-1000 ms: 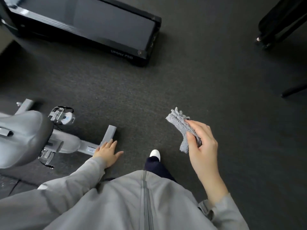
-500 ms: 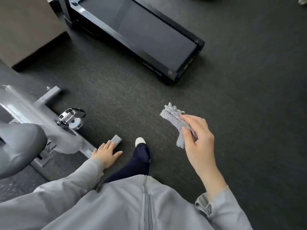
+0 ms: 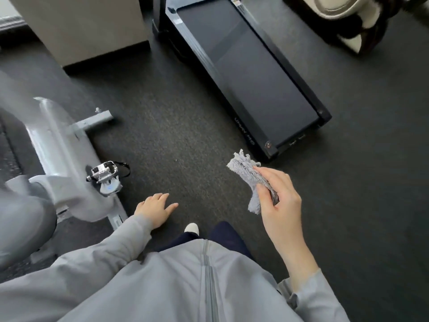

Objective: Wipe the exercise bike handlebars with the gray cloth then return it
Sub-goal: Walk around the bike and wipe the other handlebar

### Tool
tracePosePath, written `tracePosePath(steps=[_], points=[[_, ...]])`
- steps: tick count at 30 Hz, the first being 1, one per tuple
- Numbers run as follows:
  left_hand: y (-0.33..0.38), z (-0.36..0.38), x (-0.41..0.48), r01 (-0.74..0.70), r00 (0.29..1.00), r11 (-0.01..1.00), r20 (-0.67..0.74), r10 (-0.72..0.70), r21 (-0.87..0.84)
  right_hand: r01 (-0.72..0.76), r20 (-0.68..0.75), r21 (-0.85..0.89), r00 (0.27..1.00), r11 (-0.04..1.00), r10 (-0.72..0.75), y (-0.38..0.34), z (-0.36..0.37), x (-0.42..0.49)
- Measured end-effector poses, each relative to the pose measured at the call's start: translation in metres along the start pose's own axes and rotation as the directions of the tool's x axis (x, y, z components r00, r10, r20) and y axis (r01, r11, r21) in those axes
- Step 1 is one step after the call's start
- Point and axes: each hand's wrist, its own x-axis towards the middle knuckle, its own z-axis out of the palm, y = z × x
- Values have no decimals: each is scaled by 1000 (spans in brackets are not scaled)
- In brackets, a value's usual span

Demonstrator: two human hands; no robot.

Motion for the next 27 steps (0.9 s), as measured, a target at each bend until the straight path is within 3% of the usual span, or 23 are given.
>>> tracePosePath(steps=[7, 12, 20, 27], points=[[-21, -20, 21, 288, 957, 939, 64, -281, -189, 131, 212, 68, 967, 989, -142, 9, 28, 115], [-2, -43, 56, 457, 883, 805, 82, -462, -379, 242, 336, 161, 898, 957, -283, 20, 44, 212], [49, -105, 107, 371, 860, 676, -40, -509, -637, 358, 448, 236, 785, 903, -429, 22, 58, 352], [35, -123, 126, 477, 814, 596, 68, -577, -646, 351, 524, 310, 713, 884, -467, 2, 108, 407]])
